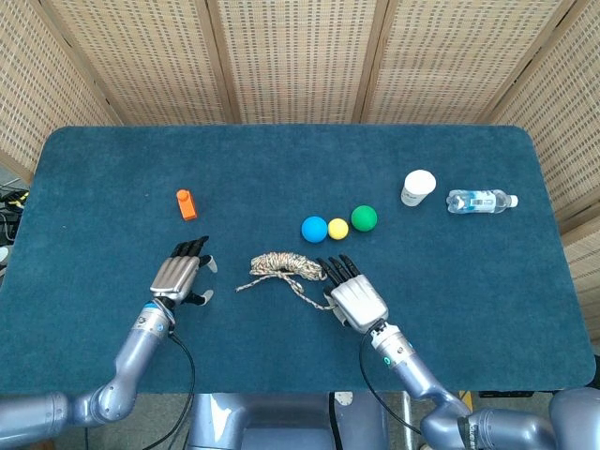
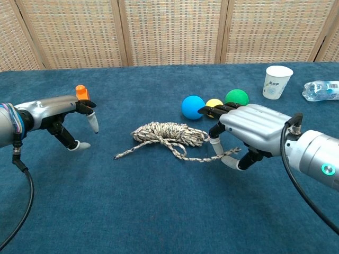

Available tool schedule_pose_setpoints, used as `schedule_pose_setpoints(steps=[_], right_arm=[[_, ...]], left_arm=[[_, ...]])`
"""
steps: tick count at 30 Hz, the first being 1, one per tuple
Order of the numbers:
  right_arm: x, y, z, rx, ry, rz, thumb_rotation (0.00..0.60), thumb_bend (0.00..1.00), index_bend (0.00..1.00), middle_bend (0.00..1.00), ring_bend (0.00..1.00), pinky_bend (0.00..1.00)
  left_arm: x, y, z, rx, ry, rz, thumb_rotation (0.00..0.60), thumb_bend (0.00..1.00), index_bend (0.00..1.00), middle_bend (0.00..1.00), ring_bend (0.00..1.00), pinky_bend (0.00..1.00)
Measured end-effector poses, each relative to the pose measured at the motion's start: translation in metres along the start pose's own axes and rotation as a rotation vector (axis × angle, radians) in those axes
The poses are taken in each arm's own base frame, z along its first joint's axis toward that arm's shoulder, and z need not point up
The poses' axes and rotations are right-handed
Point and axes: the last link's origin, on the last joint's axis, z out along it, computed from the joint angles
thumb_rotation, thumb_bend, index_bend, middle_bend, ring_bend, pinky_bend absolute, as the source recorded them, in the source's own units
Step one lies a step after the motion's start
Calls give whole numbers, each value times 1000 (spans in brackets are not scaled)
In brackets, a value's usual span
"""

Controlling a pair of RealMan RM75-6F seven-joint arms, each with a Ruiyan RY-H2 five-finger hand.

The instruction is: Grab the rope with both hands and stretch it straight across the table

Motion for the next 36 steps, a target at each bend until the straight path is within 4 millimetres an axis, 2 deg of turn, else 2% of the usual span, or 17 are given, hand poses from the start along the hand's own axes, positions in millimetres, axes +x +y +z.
schedule_pose_setpoints(steps=[5, 14, 21, 36], right_arm=[[-2, -2, 1, 6, -7, -2, 600, 530, 667, 0, 0, 0], [-6, -1, 4, 6, -22, 3, 600, 529, 669, 0, 0, 0], [-9, -1, 5, 6, -26, 10, 600, 530, 669, 0, 0, 0], [-9, 3, 4, 0, -24, 20, 600, 530, 670, 0, 0, 0]], left_arm=[[-7, 18, 16, 22, -40, -20, 600, 350, 444, 0, 0, 0], [-13, 34, 35, 66, -82, -41, 600, 381, 464, 0, 0, 0], [-19, 42, 38, 65, -99, -38, 600, 382, 464, 0, 0, 0], [-31, 47, 40, 56, -77, 3, 600, 400, 464, 0, 0, 0]])
